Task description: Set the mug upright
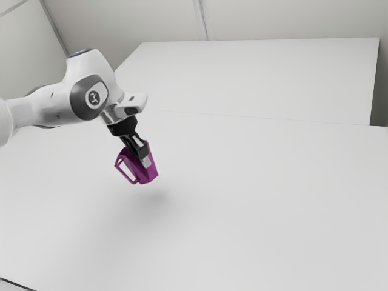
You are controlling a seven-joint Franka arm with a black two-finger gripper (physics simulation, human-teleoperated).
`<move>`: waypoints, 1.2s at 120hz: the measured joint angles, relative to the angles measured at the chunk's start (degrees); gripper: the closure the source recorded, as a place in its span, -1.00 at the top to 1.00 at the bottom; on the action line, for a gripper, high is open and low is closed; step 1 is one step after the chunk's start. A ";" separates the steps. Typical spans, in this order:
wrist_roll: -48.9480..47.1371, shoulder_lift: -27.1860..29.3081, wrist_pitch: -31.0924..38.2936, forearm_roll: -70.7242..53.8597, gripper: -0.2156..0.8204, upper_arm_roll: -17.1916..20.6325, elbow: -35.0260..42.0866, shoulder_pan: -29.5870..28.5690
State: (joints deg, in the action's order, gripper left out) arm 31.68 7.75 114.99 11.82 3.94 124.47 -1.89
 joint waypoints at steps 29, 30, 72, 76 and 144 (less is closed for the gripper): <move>-11.92 6.12 4.75 -8.45 -0.92 -0.44 9.95 2.75; -12.26 6.19 5.12 -8.66 -0.92 -0.44 10.29 2.78; -23.40 5.91 21.28 -14.94 -0.92 -0.43 17.92 3.24; -24.20 5.47 21.91 -15.11 -0.92 -0.42 18.01 3.22; -32.66 0.29 23.27 -15.55 -0.92 -0.41 18.01 2.91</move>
State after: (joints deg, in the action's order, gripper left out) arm -0.98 8.04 138.26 -3.73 3.53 142.48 1.02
